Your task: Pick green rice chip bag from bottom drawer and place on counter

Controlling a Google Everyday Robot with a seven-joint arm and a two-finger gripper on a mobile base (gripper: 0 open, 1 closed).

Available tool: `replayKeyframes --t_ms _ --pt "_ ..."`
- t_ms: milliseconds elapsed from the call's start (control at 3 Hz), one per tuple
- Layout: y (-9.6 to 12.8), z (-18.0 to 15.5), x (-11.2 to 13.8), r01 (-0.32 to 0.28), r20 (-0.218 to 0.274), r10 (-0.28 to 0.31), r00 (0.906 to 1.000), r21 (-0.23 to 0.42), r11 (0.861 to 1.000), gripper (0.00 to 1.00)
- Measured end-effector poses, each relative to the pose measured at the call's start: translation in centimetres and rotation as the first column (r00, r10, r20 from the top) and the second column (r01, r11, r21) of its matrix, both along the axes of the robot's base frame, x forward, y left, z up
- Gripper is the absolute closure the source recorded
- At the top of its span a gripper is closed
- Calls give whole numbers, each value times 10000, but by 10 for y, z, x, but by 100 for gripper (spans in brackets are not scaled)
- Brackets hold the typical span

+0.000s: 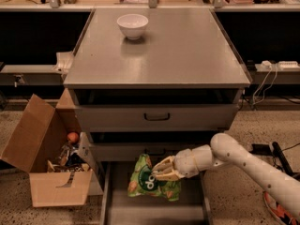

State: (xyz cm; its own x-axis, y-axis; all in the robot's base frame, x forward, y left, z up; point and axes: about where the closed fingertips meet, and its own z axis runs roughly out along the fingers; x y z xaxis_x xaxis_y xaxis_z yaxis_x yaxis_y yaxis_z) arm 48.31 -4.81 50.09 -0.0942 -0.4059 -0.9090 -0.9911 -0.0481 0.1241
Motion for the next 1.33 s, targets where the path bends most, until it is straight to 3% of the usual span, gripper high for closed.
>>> replayKeyframes --t_ms 333,667,1000,1333 --pt "3 82 -6 -46 1498 12 9887 228 9997 100" --pt "13 166 -10 -205 2896 171 9570 89 9997 100" --pt "13 166 -10 -215 2911 187 9565 63 9997 100" --pt "12 204 -4 26 3496 -75 9369 144 9999 100"
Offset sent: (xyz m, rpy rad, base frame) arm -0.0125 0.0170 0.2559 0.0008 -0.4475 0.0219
